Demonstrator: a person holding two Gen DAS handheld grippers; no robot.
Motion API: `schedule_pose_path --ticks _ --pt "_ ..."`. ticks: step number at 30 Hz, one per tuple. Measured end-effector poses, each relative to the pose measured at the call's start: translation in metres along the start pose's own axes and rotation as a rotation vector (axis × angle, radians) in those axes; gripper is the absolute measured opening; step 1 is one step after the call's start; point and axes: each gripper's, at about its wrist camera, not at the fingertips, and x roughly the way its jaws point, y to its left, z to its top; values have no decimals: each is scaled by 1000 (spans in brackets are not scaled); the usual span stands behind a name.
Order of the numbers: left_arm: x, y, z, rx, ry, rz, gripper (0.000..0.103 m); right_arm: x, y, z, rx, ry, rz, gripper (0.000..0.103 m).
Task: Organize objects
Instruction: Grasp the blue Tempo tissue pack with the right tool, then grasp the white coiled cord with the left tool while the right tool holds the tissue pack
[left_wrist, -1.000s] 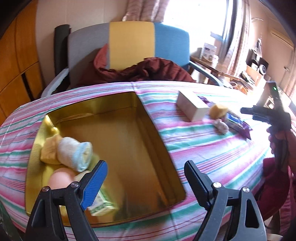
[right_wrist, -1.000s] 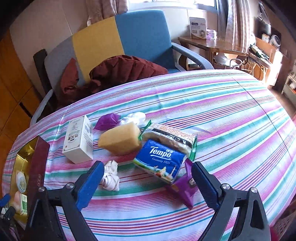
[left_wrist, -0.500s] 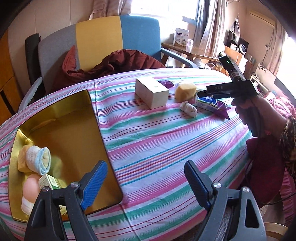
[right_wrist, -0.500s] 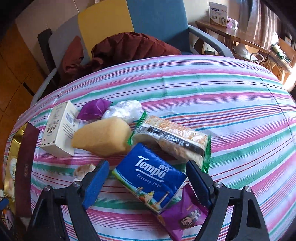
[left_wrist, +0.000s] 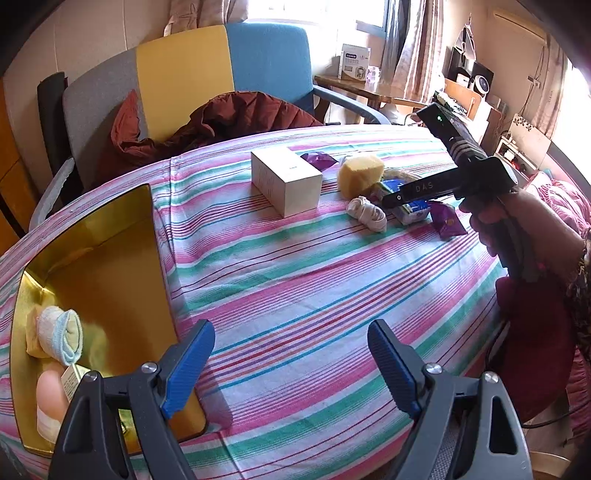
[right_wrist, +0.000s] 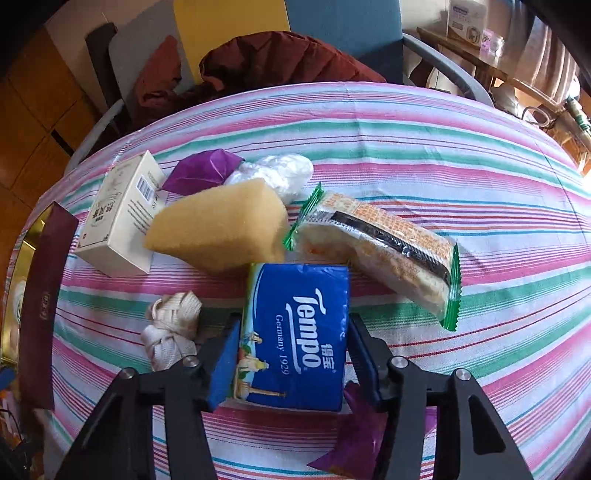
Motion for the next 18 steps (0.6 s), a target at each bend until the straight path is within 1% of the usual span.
schedule_pose_path --ticks 3,5,10,13,15,18 --pt "5 -9 9 14 -9 -8 86 -5 -6 0 44 -18 24 54" --pt "10 -15 17 14 -17 -19 86 -14 -12 1 79 -54 36 54" --pt "34 -32 43 -7 -37 -35 86 -37 -30 2 180 -152 100 54" --pt "54 -46 58 -11 -34 -41 86 -44 -29 4 191 -189 98 54" --pt "68 -53 66 -31 -33 -54 86 -49 -27 5 184 -213 91 54" --pt "92 -61 75 -67 -16 -43 86 -57 -27 6 170 -250 82 54"
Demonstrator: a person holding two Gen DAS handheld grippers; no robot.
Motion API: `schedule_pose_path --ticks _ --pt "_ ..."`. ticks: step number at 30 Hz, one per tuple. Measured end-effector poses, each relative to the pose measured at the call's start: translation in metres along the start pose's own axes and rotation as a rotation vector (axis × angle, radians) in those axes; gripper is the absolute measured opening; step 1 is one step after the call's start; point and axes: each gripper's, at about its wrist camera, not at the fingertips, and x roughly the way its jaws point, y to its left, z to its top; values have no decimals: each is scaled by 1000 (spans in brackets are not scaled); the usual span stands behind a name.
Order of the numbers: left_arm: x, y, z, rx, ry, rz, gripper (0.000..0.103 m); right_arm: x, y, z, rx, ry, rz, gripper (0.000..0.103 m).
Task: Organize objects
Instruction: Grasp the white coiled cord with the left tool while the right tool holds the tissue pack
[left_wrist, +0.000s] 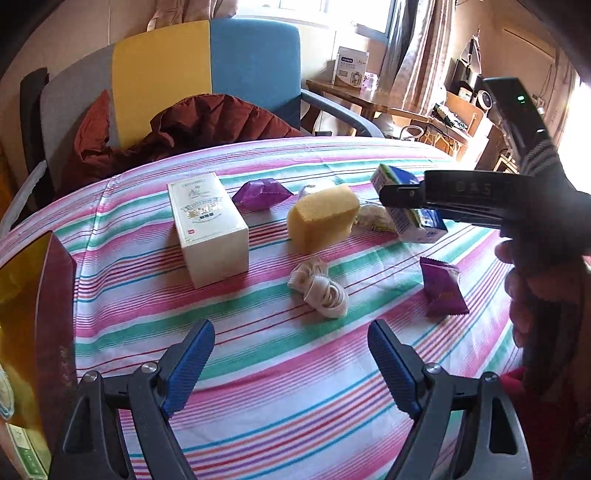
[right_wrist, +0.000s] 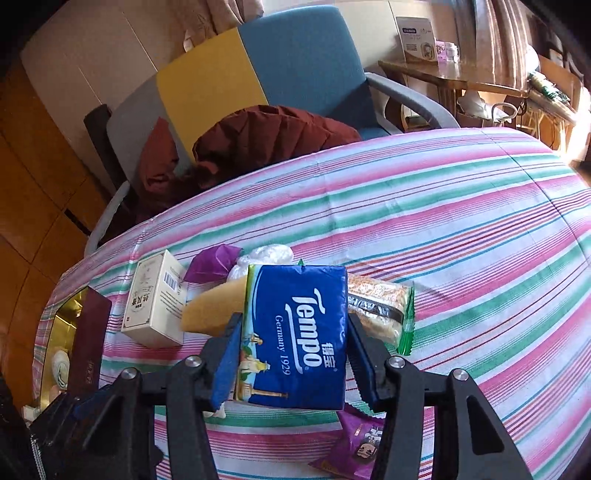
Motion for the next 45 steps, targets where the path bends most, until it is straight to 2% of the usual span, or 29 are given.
schedule_pose_path --ticks 5,10,14,16,18,21,24,27,34,38,45 --pt "36 -1 11 -69 55 3 80 -4 0 2 2 -25 14 54" --pt "52 -11 21 -38 41 33 76 -3 0 2 6 -20 22 54" --pt "64 -15 22 -5 38 42 59 -2 0 2 4 -22 22 54" --pt "65 -14 19 5 14 28 55 -1 -1 2 7 -19 22 54" --pt "63 -15 15 29 -3 29 35 -1 -1 2 7 -20 22 54" --pt "58 -8 12 7 -11 4 27 -2 -1 2 3 -28 21 54" --pt "52 5 6 -49 -24 -23 27 -4 -1 2 2 -41 16 54" --pt "45 10 0 -56 -32 -39 27 -4 -3 3 11 -43 15 54" --pt "12 -15 -18 99 -102 -69 27 -5 -2 2 3 -47 20 54" --pt "-9 -21 -29 177 -127 -43 27 -4 2 1 -16 -46 24 54" --pt "-41 -4 -41 206 -148 7 27 -3 7 -2 -49 -41 3 54"
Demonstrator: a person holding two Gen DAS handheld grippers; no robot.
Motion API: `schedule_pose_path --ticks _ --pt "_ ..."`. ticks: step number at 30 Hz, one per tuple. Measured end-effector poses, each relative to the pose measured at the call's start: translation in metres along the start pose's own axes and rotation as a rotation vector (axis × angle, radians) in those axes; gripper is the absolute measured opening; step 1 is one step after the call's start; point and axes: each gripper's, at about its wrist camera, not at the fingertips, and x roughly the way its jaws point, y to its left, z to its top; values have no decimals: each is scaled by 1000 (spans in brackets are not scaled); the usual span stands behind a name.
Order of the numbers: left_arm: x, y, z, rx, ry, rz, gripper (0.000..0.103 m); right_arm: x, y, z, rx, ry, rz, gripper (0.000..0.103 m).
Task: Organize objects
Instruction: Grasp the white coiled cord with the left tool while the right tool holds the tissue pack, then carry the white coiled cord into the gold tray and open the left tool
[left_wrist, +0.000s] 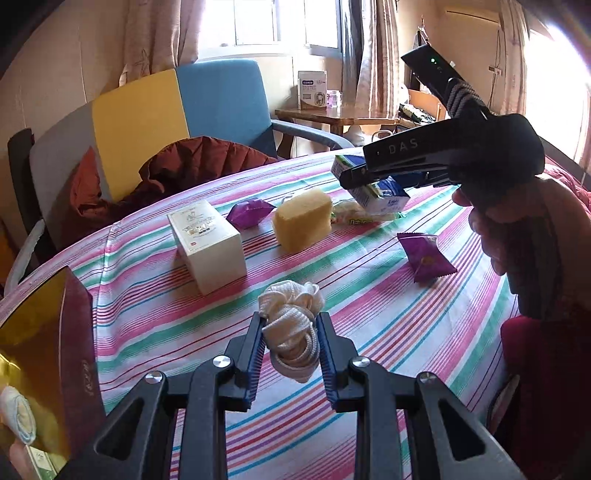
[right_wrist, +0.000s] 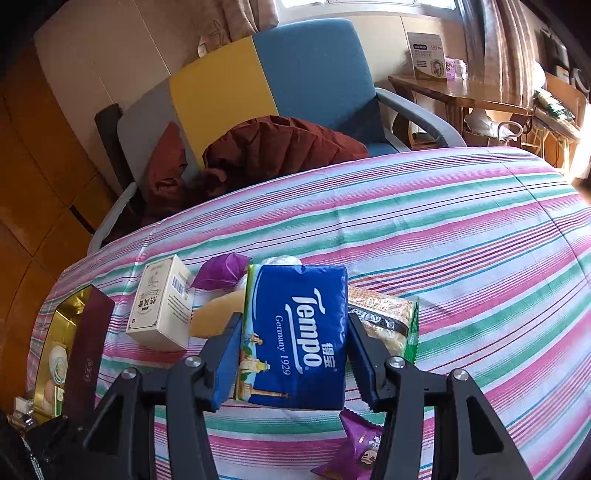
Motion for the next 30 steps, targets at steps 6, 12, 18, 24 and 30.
schedule_pose_path --ticks 6,12,18,24,30 --pt "-28 19 -4 -67 -9 -9 27 -3 5 -1 -31 -12 -4 54" --pt "-59 55 -16 -155 -5 39 27 -4 7 -2 -46 -17 -5 54" --pt "-85 104 -38 -285 9 82 27 -6 10 -3 -63 -25 -4 54" --pt "-90 148 -59 -374 38 158 27 -11 15 -3 -71 -48 27 54" --pt "-76 171 -75 -408 110 213 28 -9 21 -5 -95 -44 36 54"
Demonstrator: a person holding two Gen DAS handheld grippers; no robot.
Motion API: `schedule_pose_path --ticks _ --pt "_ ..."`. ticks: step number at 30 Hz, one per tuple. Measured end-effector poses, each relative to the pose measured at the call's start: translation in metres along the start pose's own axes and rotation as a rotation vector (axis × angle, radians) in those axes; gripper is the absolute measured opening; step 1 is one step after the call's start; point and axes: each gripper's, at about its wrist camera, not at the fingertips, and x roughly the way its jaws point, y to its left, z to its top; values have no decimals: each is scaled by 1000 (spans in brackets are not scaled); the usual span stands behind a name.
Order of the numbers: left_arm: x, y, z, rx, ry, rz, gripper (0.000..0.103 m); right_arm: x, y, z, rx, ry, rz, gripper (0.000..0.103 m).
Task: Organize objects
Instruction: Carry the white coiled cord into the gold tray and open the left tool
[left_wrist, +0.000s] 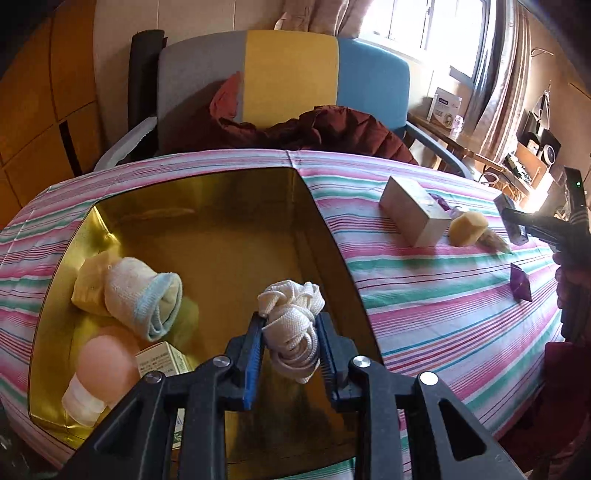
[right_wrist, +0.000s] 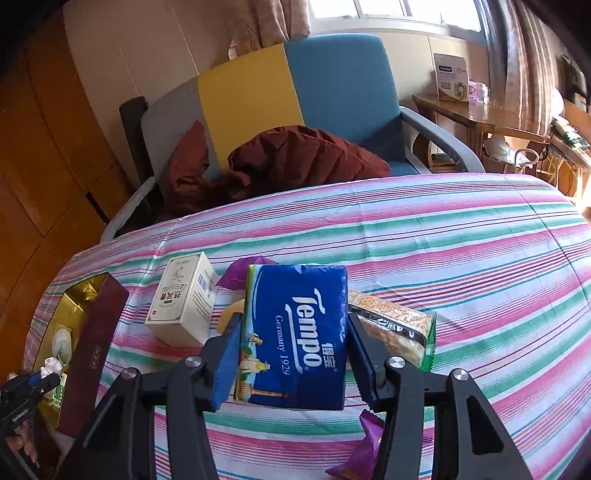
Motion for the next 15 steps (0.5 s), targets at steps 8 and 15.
schedule_pose_path --ticks 8,15 --pt "3 15 -7 -23 22 79 43 -2 10 -1 -42 -14 36 54" --pt "-7 32 -6 -96 -14 56 43 -5 39 -7 -129 -21 95 54"
